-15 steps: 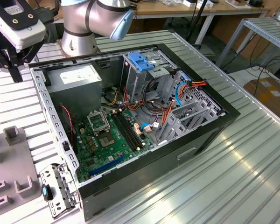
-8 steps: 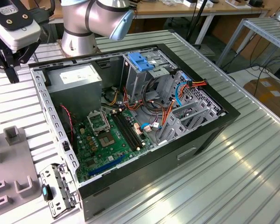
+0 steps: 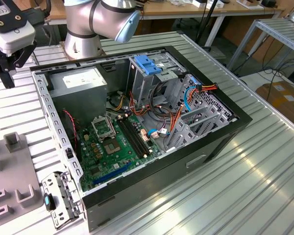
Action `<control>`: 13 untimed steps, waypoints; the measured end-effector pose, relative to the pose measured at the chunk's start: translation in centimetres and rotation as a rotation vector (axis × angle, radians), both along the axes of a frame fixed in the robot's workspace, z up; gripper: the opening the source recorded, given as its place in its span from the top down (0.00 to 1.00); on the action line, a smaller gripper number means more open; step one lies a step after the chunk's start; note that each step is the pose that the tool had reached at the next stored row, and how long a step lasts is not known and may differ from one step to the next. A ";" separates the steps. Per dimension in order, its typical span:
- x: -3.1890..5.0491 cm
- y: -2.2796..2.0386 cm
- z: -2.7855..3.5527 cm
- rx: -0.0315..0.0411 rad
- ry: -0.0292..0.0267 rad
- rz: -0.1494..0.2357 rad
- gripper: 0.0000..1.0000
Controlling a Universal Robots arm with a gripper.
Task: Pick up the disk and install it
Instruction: 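Reach for the disk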
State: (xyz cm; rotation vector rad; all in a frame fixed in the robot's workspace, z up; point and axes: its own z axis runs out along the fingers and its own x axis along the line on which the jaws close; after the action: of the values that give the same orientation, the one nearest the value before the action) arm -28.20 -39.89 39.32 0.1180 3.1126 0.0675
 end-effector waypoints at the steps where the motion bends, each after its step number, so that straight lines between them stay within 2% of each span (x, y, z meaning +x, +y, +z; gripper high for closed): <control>1: -0.09 0.00 0.00 0.0001 0.0000 0.000 0.89; 13: -1.56 0.00 -0.01 0.0001 -0.0001 0.000 0.89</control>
State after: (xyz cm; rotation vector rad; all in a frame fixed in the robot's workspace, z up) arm -29.75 -39.89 39.32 0.1180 3.1125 0.0677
